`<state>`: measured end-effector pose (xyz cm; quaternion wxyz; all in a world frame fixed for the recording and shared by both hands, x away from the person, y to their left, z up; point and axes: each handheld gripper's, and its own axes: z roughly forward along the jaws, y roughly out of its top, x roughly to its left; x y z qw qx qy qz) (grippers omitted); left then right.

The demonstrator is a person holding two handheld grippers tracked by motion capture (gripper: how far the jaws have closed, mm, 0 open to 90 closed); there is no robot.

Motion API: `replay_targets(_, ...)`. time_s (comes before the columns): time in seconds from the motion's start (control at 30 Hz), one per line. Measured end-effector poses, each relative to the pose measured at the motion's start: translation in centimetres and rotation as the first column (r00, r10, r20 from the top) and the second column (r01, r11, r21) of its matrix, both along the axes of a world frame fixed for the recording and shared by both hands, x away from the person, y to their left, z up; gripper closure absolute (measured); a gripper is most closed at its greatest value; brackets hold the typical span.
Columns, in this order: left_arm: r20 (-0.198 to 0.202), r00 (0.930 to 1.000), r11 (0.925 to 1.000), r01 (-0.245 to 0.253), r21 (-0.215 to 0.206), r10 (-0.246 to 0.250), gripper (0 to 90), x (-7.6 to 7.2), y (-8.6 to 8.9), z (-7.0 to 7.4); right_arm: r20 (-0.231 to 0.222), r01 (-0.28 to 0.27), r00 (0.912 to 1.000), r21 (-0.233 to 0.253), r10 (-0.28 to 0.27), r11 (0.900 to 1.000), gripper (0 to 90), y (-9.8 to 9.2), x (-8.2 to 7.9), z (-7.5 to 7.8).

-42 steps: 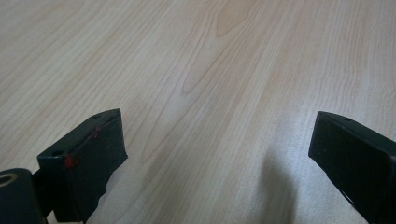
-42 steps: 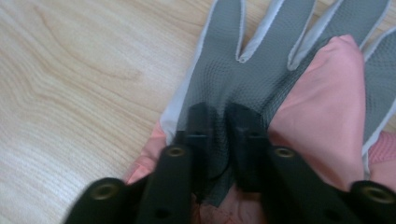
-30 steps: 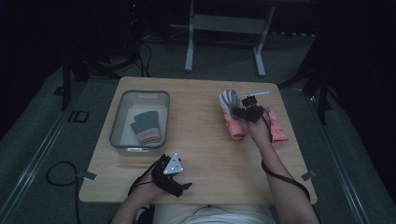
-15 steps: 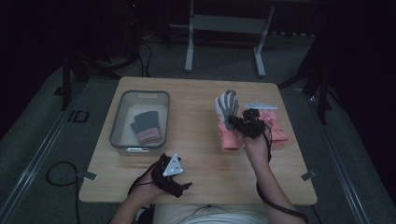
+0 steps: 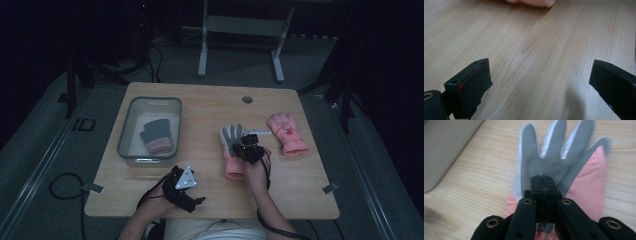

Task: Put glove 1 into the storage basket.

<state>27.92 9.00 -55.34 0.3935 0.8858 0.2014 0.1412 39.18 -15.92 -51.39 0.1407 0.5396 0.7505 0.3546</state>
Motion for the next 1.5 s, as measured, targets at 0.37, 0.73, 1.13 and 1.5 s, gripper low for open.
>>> replay_targets(0.37,-0.013,0.9999,1.0000,0.007,0.003,-0.006,3.5,0.1,0.0,-0.4,-0.003,-0.041,0.9992,-0.048,0.041,0.998,88.2,1.1,1.8,-1.9)
replay_targets(0.73,-0.012,0.9998,0.9998,0.012,0.013,-0.012,3.6,0.0,-0.1,-0.4,0.029,-0.093,0.9952,-0.033,0.094,0.995,69.8,0.4,1.9,-0.7)
replay_targets(1.13,-0.016,0.9997,0.9997,0.018,0.016,-0.018,3.6,0.1,-0.1,-0.4,0.232,-0.182,0.9561,-0.007,0.179,0.983,67.7,-6.3,1.1,5.7)
replay_targets(1.5,-0.015,0.9996,0.9995,0.023,0.021,-0.023,3.6,0.0,-0.1,-0.4,0.271,-0.039,0.9596,-0.142,0.077,0.989,65.6,-16.1,4.4,6.9)
